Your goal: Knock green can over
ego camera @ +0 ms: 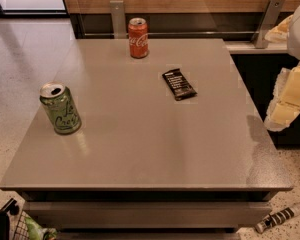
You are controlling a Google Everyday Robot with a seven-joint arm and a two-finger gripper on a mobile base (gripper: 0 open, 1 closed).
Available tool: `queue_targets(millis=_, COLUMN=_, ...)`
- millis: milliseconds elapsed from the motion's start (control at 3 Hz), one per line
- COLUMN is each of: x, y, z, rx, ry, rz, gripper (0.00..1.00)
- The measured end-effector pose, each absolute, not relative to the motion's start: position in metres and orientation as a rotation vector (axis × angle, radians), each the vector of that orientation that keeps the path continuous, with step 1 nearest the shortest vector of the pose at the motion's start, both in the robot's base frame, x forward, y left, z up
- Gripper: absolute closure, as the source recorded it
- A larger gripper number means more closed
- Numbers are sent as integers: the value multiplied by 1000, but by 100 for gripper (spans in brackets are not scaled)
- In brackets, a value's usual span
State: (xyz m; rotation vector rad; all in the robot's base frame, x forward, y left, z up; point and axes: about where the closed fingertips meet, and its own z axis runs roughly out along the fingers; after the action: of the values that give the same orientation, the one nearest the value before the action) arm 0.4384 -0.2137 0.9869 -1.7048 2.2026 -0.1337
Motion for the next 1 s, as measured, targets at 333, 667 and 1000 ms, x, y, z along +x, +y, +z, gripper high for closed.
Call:
queue_targets(millis=333, x=438, y=-214, z=987, rx=-1705, ry=2202, rz=-134, gripper=0)
queue_targets(millis=667, x=445, y=-197, z=982, rx=-1674, ry=2134, rz=-50, gripper=0)
queue_targets(millis=1000, x=455, y=-167, z=970, rx=-1594, ry=2005, rz=99, gripper=0)
